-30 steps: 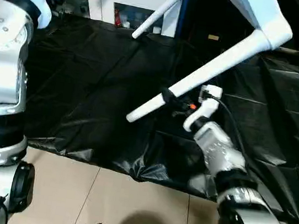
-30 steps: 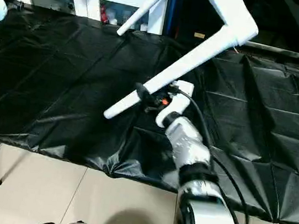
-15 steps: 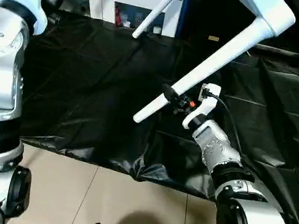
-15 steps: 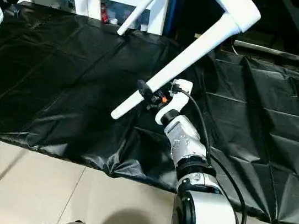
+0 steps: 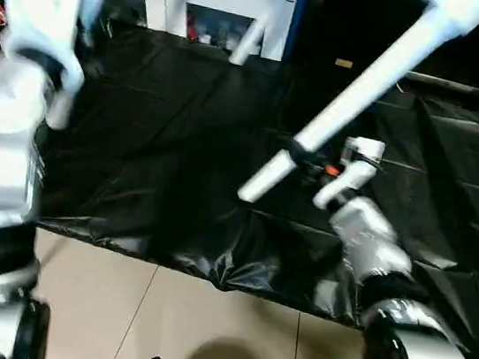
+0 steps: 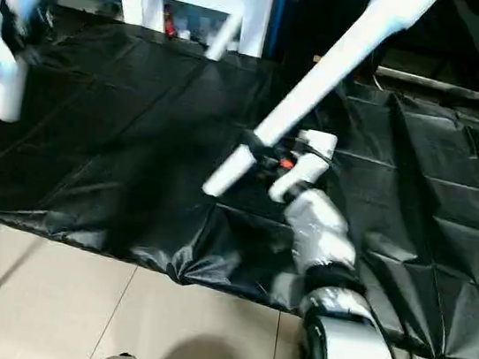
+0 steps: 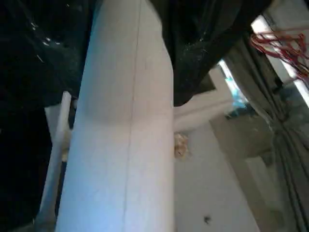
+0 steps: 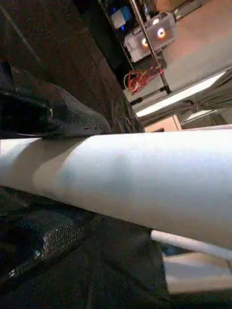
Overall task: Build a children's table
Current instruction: Flip table
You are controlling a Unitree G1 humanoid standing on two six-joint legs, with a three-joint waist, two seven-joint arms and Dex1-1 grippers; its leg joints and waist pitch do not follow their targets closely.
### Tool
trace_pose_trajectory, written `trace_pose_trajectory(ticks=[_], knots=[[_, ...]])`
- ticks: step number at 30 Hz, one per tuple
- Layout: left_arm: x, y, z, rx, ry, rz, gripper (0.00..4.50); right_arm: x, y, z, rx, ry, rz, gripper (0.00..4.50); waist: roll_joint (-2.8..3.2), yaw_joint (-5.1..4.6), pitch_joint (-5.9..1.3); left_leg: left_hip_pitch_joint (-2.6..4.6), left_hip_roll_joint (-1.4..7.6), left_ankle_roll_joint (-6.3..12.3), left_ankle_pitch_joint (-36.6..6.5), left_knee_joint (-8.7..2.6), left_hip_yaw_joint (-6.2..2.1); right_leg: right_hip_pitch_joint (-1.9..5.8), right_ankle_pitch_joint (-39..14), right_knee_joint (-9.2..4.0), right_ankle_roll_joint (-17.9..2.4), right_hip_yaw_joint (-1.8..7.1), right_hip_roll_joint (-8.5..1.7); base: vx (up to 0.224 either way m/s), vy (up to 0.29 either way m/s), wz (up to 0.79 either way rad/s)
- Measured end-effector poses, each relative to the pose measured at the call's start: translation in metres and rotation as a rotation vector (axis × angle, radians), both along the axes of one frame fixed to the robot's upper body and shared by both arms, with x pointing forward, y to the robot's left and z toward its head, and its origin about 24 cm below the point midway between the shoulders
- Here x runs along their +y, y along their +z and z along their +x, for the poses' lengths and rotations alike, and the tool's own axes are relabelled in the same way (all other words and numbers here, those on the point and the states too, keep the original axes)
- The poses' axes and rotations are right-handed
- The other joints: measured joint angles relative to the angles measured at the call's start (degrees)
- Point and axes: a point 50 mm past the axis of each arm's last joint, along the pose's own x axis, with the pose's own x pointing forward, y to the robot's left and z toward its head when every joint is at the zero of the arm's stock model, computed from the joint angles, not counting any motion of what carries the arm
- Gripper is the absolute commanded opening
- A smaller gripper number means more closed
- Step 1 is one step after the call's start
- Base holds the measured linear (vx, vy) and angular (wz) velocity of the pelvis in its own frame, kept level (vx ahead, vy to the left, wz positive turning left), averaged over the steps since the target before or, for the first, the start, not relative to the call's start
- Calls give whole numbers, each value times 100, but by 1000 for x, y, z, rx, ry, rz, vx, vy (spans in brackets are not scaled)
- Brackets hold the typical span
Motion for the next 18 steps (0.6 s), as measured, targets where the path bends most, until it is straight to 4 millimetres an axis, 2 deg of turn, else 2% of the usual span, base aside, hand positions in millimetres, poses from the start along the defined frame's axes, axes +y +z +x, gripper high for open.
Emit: trace_pose_trajectory(ticks=[6, 9, 11, 16, 18], knots=[[-7, -25, 5, 46, -37, -63, 167, -22, 1, -20, -45, -30, -81, 144, -16, -4, 0, 18, 0, 0, 0, -5, -2, 35, -2, -10, 7, 0, 0, 0, 0, 0], [-12, -45, 10, 74, -63, -98, 166, -33, 0, -38, -72, -78, -159, 144, -25, -4, -6, 29, 0, 0, 0, -14, 0, 62, -4, -38, 21, 2, 1, 0, 0, 0], [-14, -60, 13, 112, -64, -134, 166, -36, 1, -45, -77, -119, -194, 144, -49, -34, -21, 29, -1, 0, 0, -20, 1, 65, 11, -57, 45, 7, 3, 0, 0, 0], [-12, -94, 21, 194, -50, -172, 166, -35, 2, -57, -76, -250, -282, 144, -46, -156, -29, 54, -8, -1, -1, -50, -4, 71, 31, -129, 81, 8, 9, 0, 0, 0], [-10, -97, 22, 187, -40, -167, 166, -32, 2, -60, -70, -270, -296, 144, -45, -185, -28, 76, -17, -1, -1, -66, -6, 89, 31, -146, 82, 16, 9, 0, 0, 0]])
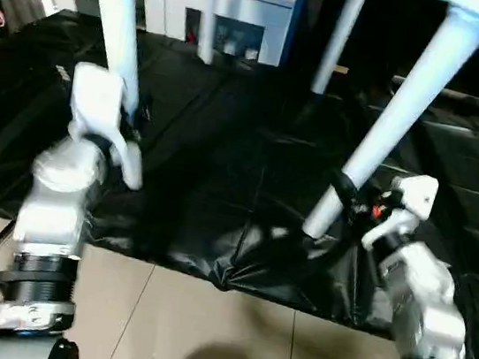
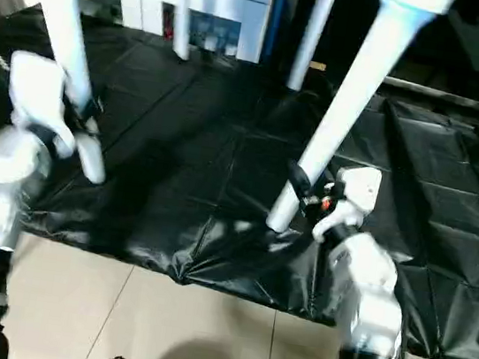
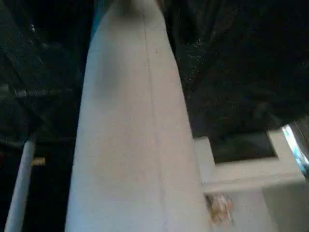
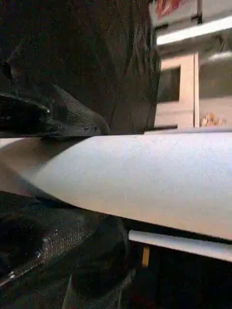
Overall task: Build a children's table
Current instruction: Flip table
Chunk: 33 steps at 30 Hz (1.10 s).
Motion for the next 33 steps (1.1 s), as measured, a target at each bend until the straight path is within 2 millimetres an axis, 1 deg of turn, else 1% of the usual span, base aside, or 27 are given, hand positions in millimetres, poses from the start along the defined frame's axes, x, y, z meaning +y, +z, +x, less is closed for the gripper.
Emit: trace_pose_trajectory(ticks=[2, 3, 4, 7, 10, 11, 13, 14, 15, 16, 17, 18, 19, 20, 21, 22, 24, 25, 27, 28, 31, 33], knots=[[3, -3, 1, -1, 8, 8, 166, 2, -1, -4, 8, -7, -12, 144, 5, -34, -1, 55, -14, 0, 0, -53, 0, 54, 1, -59, 2, 4, 0, 0, 0, 0], [4, -4, 1, 0, 13, 11, 166, 4, -2, -4, 11, -7, -15, 144, 3, -54, -4, 68, -18, 0, 0, -63, 0, 64, 1, -63, 2, 5, -1, 0, 0, 0], [7, -4, 1, -6, 23, 16, 166, 6, -2, -4, 14, -4, -14, 144, -2, -87, -8, 75, -18, 0, 0, -69, 0, 69, 1, -63, 2, 5, -1, 0, 0, 0], [12, -6, 1, -16, 42, 29, 166, 10, -1, -5, 19, 7, -16, 144, -20, -138, -20, 89, -19, -1, 0, -96, 1, 69, 0, -63, 3, 3, 0, 0, 0, 0], [16, -8, -1, -20, 54, 37, 166, 14, -2, -6, 25, 13, -30, 144, -47, -160, -47, 107, -19, -1, 0, -122, 2, 70, -9, -63, 4, 2, 2, 0, 0, 0], [18, -10, -4, -18, 51, 38, 222, 16, -3, -7, 29, 18, -30, 200, -65, -168, -63, 122, -19, -1, 0, -137, 7, 75, -20, -63, 4, 6, 3, 0, 0, 0], [22, -15, -10, 1, 33, 94, 251, 23, -3, -8, 28, 49, -38, 222, -52, -208, -64, 133, -20, -2, 0, -142, 9, 73, -25, -64, 6, 12, 4, 0, 0, 0], [24, -18, -13, 17, 27, 103, 251, 26, -7, -10, 43, 61, -38, 222, -43, -226, -60, 129, -22, -2, 0, -143, 9, 74, -25, -64, 7, 16, 4, 0, 0, 0], [26, -24, -18, 37, 29, 105, 264, 27, -10, -12, 61, 62, -32, 234, -34, -252, -55, 119, -23, -2, 0, -144, 11, 73, -28, -63, 8, 20, 4, 0, 0, 0], [28, -33, -26, 68, 26, 103, 282, 29, -15, -16, 85, 61, -29, 256, -28, -266, -50, 90, -23, -2, 0, -144, 13, 60, -28, -63, 5, 21, 4, 0, 0, 0], [30, -38, -35, 80, 22, 99, 282, 28, -17, -19, 98, 55, -24, 256, -27, -289, -49, 68, -22, -3, 1, -143, 14, 41, -15, -64, -25, 20, 4, 0, 0, 0], [30, -44, -43, 99, 12, 89, 295, 28, -19, -22, 109, 51, -21, 265, -27, -292, -49, 48, -20, -2, 1, -138, 14, 26, -20, -64, -30, 18, 5, 0, 0, 0], [31, -49, -54, 110, 6, 77, 295, 27, -18, -27, 114, 40, -16, 265, -27, -294, -47, 22, -18, -2, 1, -136, 14, 3, -24, -65, -35, 17, 8, 0, 0, 0], [31, -52, -59, 118, -1, 69, 304, 27, -18, -29, 114, 34, -10, 273, -25, -288, -46, 14, -17, -2, 1, -132, 14, -5, -28, -63, -40, 16, 9, 0, 0, 0], [31, -52, -63, 119, -6, 60, 322, 27, -17, -31, 113, 31, -8, 297, -25, -280, -46, 5, -16, -2, 1, -130, 14, -12, -30, -61, -41, 13, 10, 0, 0, 0], [31, -50, -65, 107, -10, 57, 329, 27, -15, -33, 108, 26, -7, 304, -25, -266, -45, -1, -13, -1, 1, -130, 14, -18, -31, -62, -42, 12, 12, 0, 0, 0], [31, -45, -71, 81, -17, 45, 334, 27, -11, -38, 96, 19, -6, 306, -23, -275, -44, 2, -14, -1, 1, -132, 14, -17, -36, -64, -43, 16, 12, 0, 0, 0], [31, -42, -78, 62, -24, 34, 340, 26, -9, -43, 87, 10, -7, 321, -24, -285, -44, 5, -14, 0, 0, -135, 16, -16, -41, -66, -42, 19, 12, 0, 0, 0], [30, -43, -87, 57, -39, 23, 366, 24, -11, -50, 93, -9, -9, 335, -22, -288, -43, 13, -14, 2, -2, -136, 17, -11, -47, -66, -34, 21, 12, 0, 0, 0], [29, -44, -91, 60, -46, 15, 374, 23, -11, -52, 96, -16, -11, 335, -21, -292, -41, 16, -14, 2, -2, -136, 17, -11, -47, -63, -33, 23, 13, 0, 0, 0], [21, -47, -114, 77, -62, -73, 374, 17, -12, -66, 118, -61, -28, 335, -22, -302, -33, 37, -15, 0, -2, -141, 22, 0, -62, -62, -8, 30, 12, 0, 0, 0], [13, -50, -129, 106, -65, -133, 374, 12, -14, -78, 154, -95, -43, 335, -24, -302, -29, 42, -15, -1, -3, -146, 22, -2, -70, -62, 6, 30, 12, 0, 0, 0]])
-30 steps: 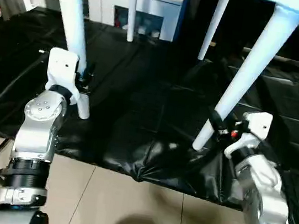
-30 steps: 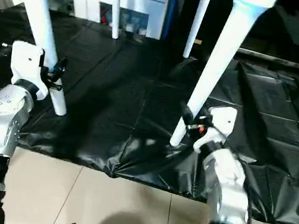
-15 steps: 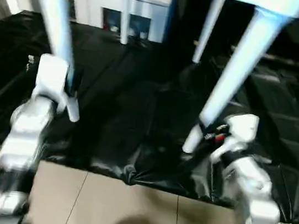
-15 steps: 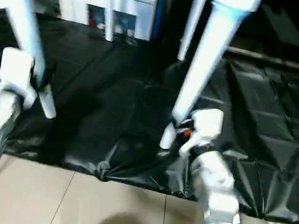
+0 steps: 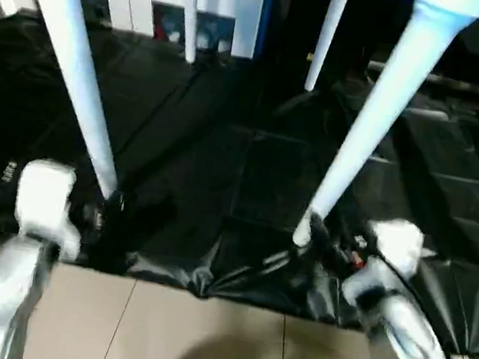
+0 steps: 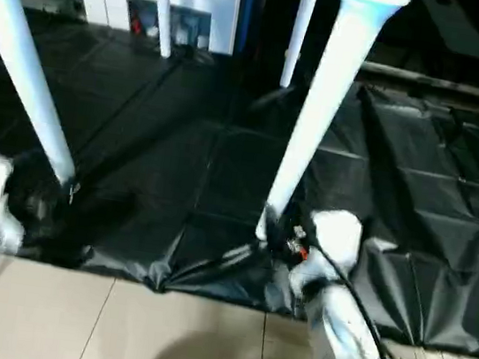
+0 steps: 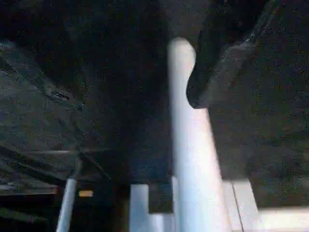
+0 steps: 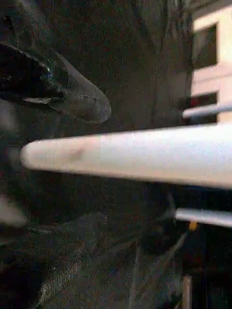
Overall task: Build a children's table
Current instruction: Flip table
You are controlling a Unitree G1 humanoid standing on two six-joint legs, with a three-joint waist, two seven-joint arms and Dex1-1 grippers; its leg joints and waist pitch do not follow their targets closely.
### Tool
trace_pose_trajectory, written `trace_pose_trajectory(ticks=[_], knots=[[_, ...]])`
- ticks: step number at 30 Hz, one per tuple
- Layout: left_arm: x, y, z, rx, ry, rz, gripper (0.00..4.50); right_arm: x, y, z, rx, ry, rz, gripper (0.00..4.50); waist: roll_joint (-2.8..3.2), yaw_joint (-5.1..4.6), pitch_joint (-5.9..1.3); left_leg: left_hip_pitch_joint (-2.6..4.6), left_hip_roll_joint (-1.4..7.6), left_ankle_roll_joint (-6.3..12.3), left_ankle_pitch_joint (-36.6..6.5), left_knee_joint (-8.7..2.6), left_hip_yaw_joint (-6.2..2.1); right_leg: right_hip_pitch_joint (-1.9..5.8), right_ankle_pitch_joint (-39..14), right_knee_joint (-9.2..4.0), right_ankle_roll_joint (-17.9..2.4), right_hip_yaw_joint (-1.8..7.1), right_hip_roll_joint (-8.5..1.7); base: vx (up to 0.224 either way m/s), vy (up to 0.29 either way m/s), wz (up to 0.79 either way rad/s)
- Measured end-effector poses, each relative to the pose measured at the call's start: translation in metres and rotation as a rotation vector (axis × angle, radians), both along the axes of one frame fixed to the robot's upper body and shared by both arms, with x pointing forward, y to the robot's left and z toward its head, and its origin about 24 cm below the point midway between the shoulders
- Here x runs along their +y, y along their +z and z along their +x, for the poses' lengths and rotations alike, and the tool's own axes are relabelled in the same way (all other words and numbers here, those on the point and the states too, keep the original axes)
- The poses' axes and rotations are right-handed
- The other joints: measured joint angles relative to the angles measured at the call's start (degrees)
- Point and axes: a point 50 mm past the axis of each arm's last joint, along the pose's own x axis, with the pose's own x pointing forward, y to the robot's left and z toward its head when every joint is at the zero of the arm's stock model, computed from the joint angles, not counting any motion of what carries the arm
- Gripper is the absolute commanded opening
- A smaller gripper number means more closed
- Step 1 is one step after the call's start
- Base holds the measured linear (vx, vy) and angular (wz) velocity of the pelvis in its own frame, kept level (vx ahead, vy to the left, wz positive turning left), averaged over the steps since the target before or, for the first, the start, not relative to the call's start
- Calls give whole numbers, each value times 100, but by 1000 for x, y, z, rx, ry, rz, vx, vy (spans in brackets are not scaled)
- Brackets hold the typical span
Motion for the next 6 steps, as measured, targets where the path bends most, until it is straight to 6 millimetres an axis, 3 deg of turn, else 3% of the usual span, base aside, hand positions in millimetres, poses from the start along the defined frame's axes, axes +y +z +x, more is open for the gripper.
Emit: trace_pose_trajectory(ticks=[6], knots=[[-15, 2, -10, 1, -11, -36, 374, -3, -2, -13, 60, -21, -16, 335, 25, -22, 20, 20, -1, -1, 0, -5, -6, -23, 4, 0, 14, -1, 1, 0, 0, 0]])
